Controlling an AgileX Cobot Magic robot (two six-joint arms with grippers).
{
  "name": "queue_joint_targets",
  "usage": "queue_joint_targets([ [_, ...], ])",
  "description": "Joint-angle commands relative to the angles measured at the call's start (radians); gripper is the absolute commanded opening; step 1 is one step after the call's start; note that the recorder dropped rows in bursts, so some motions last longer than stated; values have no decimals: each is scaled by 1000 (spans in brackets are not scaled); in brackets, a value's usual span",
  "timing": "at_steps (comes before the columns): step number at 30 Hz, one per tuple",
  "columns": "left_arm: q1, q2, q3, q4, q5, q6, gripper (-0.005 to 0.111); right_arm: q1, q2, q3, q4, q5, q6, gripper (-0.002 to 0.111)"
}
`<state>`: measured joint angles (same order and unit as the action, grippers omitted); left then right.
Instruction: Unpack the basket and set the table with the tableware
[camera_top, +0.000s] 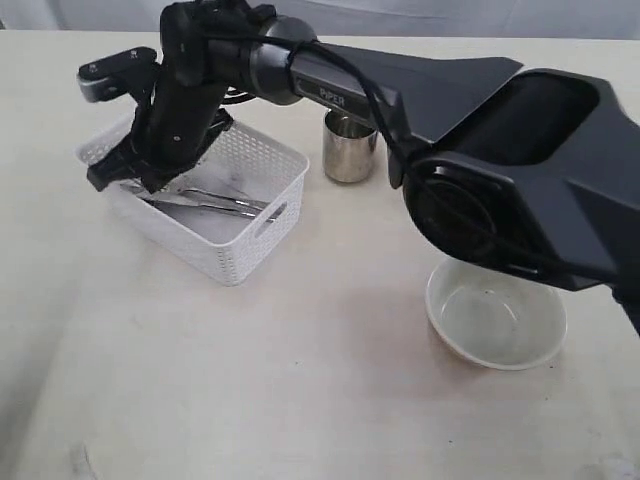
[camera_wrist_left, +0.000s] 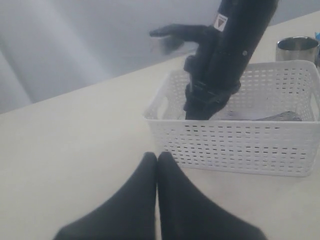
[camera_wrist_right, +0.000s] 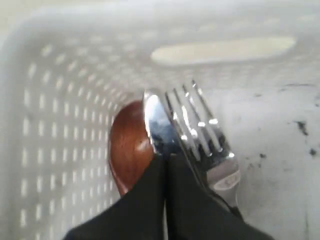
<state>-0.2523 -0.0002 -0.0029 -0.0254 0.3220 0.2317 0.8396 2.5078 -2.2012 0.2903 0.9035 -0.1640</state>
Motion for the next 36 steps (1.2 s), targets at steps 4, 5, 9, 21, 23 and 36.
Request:
queue_joint_targets([
  [4, -6, 0, 3, -6, 1, -4, 0, -63, -2, -59, -91, 145, 111, 1],
  [5, -6, 0, 3, -6, 1, -4, 0, -71, -2, -72, -94, 215, 103, 5],
  [9, -6, 0, 3, -6, 1, -4, 0, -98, -2, -108, -33, 318, 116, 32],
  [21, -6, 0, 3, -6, 1, -4, 0, -67, -2, -161, -131, 318, 267, 44],
  [23, -6, 0, 3, -6, 1, -4, 0, -64, -3, -190, -147, 318, 285, 44],
  [36, -6, 0, 3, -6, 1, -4, 0, -76, 24, -291, -316, 318, -2, 39],
])
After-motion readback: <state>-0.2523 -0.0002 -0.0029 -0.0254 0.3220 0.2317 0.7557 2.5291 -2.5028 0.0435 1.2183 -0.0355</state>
